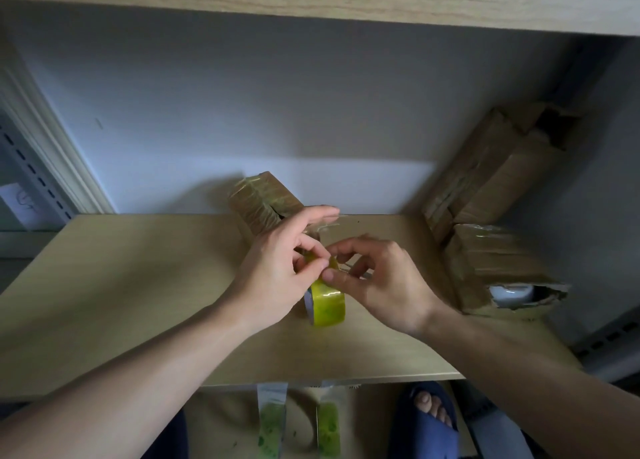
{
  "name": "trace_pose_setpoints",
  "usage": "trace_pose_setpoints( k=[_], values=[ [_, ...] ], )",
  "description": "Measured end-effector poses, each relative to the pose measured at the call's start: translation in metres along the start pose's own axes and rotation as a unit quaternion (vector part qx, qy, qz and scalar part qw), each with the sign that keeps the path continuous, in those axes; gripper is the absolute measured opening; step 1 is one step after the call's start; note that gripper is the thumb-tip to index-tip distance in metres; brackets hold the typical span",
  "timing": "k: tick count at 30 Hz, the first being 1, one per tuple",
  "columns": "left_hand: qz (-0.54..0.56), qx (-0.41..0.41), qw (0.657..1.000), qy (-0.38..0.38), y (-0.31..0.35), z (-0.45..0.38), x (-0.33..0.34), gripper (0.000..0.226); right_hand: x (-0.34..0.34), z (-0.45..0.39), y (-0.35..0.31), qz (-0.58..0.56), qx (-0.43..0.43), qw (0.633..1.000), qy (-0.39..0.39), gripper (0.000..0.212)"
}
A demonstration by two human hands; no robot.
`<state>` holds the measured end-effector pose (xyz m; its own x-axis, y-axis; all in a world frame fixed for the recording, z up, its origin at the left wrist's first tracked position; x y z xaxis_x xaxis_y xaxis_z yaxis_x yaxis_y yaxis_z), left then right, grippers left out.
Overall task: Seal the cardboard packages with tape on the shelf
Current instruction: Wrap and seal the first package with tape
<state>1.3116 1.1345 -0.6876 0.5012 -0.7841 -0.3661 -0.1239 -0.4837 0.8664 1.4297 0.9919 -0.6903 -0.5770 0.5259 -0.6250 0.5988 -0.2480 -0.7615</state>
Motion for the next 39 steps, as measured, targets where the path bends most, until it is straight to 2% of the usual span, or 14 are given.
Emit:
trace_pose_setpoints(
  k=[8,11,13,17,24,33,39],
  values=[
    [0.036,-0.003,0.999,-0.006,0.005,0.002,-0.003,0.071,-0.001,-0.008,-0.002,-0.05,0.044,0.997,0.044,0.005],
    [0.056,-0.01,0.998,-0.013,0.006,0.003,-0.006,0.074,-0.003,-0.012,0.0,-0.048,0.057,0.996,0.044,0.007],
    [0.053,-0.012,0.998,-0.008,0.006,0.004,-0.007,0.073,-0.005,-0.012,-0.001,0.013,0.033,0.997,0.063,0.01],
    [0.05,-0.024,0.998,-0.014,0.006,0.005,-0.006,0.073,0.003,-0.011,-0.003,0.134,-0.069,0.985,0.086,0.008],
    [0.065,-0.054,0.996,-0.011,0.001,0.004,-0.006,0.067,0.011,-0.006,0.003,0.131,-0.197,0.967,0.09,0.009],
    [-0.004,-0.037,0.999,-0.015,0.008,0.01,-0.007,0.069,0.014,0.001,0.008,0.121,-0.202,0.966,0.11,0.005],
    [-0.049,-0.043,0.998,0.02,0.008,0.015,-0.006,0.068,0.003,0.002,0.0,0.123,-0.19,0.969,0.1,0.002]
  ],
)
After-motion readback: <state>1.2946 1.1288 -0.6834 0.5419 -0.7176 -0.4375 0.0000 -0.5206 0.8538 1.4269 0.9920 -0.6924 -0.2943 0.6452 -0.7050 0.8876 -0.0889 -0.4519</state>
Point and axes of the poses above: each hand's wrist, its own z-axis away from the middle knuckle, its own x-axis out of the palm, y = z × x, the point moved 1 cm from there along -z, towards the middle knuckle, and after that the axes turned 2 degrees about z, right-handed, at the moved point
